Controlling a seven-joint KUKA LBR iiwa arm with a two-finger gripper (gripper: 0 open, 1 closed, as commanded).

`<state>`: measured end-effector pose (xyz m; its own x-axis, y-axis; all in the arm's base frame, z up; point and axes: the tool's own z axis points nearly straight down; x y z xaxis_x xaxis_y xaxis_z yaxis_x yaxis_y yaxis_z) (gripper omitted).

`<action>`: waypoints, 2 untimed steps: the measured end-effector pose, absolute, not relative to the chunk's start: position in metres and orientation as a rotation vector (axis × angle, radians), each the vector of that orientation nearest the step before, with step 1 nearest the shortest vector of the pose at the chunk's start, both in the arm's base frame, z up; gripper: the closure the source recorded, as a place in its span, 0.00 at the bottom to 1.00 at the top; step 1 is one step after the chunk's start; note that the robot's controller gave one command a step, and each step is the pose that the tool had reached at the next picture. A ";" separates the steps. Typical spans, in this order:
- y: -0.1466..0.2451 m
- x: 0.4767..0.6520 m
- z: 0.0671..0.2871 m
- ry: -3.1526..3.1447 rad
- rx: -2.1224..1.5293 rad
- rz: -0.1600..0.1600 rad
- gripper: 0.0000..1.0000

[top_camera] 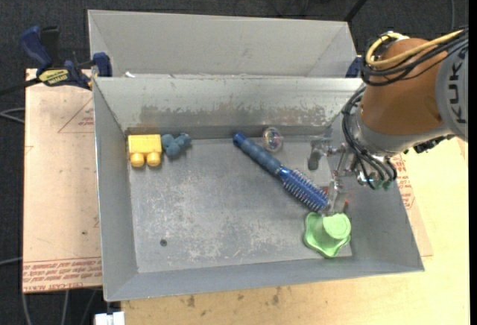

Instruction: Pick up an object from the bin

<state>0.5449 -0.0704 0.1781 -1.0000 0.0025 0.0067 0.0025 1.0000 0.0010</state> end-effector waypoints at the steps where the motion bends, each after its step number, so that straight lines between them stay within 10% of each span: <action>1: -0.063 0.572 0.077 -3.117 -0.473 0.000 0.00; 2: -0.062 0.572 0.078 -3.116 -0.470 -0.001 1.00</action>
Offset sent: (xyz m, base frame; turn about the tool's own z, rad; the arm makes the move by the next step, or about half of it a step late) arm 0.0240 0.0080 -0.1016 0.2992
